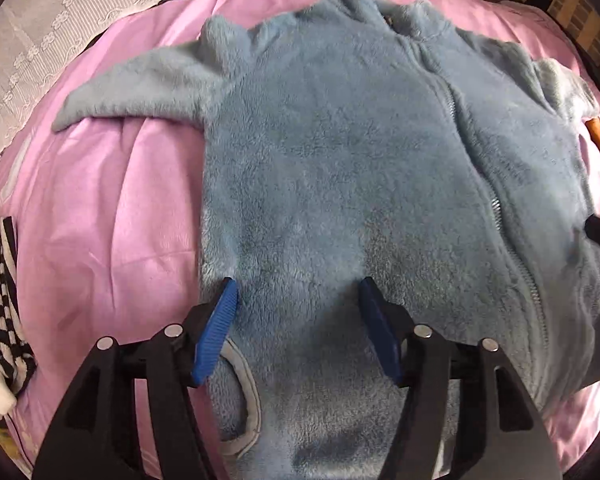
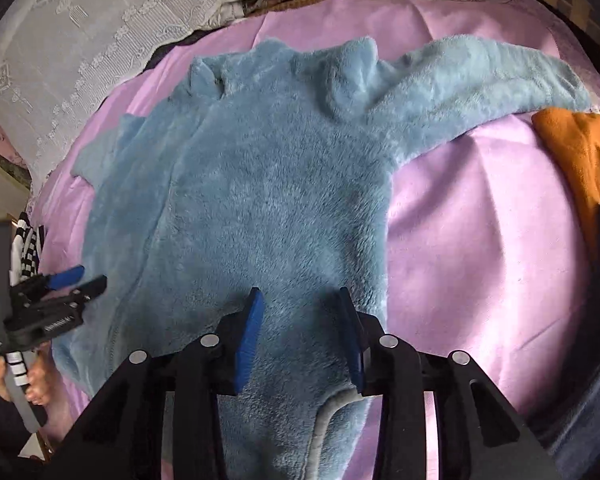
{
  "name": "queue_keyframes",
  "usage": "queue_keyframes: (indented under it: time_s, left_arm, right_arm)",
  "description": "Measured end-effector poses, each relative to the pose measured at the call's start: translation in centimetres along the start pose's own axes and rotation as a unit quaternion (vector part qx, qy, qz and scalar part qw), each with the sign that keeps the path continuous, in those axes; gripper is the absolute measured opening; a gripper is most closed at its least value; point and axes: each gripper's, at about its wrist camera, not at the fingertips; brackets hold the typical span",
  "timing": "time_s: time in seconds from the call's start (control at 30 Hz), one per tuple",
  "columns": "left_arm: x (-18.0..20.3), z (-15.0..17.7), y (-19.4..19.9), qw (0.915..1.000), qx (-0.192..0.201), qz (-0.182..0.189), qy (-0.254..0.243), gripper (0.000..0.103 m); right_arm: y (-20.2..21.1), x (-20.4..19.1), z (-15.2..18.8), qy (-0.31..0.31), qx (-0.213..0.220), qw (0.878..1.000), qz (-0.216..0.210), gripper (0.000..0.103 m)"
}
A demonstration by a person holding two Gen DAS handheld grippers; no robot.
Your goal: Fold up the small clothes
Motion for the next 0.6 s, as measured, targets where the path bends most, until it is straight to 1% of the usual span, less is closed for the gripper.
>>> queue_keyframes:
  time_s: [0.03,0.07,0.1,0.17,0.23,0.3,0.33,0.4,0.43,0.5,0.53,0.6]
  left_arm:
    - [-0.1,-0.1,0.4,0.9999,0.007,0.001,0.009,0.063]
    - [-0.2,-0.4,0.7,0.9998,0.009,0.002,0.018,0.063]
    - [-0.3,-1.0,1.2,0.9995,0.015,0.001,0.028,0.062]
    - [0.0,-2.5,2.3,0.9984,0.046,-0.001,0.034,0.062]
    - [1.0,-4.8,2.9,0.9971,0.069,0.004,0.030,0.062]
    - [2.8,-7.8,2.8,0.9962,0.084,0.014,0.021,0.062]
    - [3.8,-8.8,2.6,0.9957,0.089,0.020,0.013,0.062]
    - [6.7,-11.7,1.7,0.9946,0.099,0.029,-0.012,0.063]
    - [8.8,-12.2,1.3,0.9938,0.104,0.028,-0.026,0.065]
    - [12.3,-14.3,-0.1,0.9925,0.109,0.020,-0.052,0.068]
    - [13.8,-15.5,-1.1,0.9922,0.106,0.018,-0.063,0.068]
    - [16.3,-17.6,-3.2,0.9924,0.095,0.012,-0.078,0.068]
  right_arm:
    - [1.1,1.1,-0.8,-0.004,0.025,1.000,0.009,0.041]
    - [2.1,2.9,-1.9,-0.019,0.052,0.998,0.021,0.046]
    - [2.6,5.0,-3.2,-0.044,0.069,0.996,0.029,0.050]
    - [2.4,10.3,-6.5,-0.115,0.083,0.989,0.042,0.052]
    - [2.1,15.3,-9.3,-0.175,0.100,0.977,0.072,0.052]
    - [1.2,20.0,-11.5,-0.220,0.100,0.964,0.112,0.052]
    - [0.7,21.9,-12.2,-0.239,0.097,0.959,0.117,0.052]
    - [-0.4,25.0,-13.4,-0.272,0.091,0.950,0.121,0.052]
    - [-1.1,26.1,-14.0,-0.284,0.086,0.947,0.122,0.052]
    - [-2.6,27.6,-14.7,-0.297,0.080,0.944,0.116,0.052]
    - [-3.4,28.1,-15.4,-0.298,0.074,0.945,0.115,0.052]
    - [-4.7,29.3,-15.8,-0.300,0.069,0.943,0.122,0.052]
Point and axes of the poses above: each gripper's, at about its wrist camera, not at the fingertips, and y roughly against the way its jaws point, x to its right, z to its underside, and after that the axes turned 10 degrees about z, right-handed
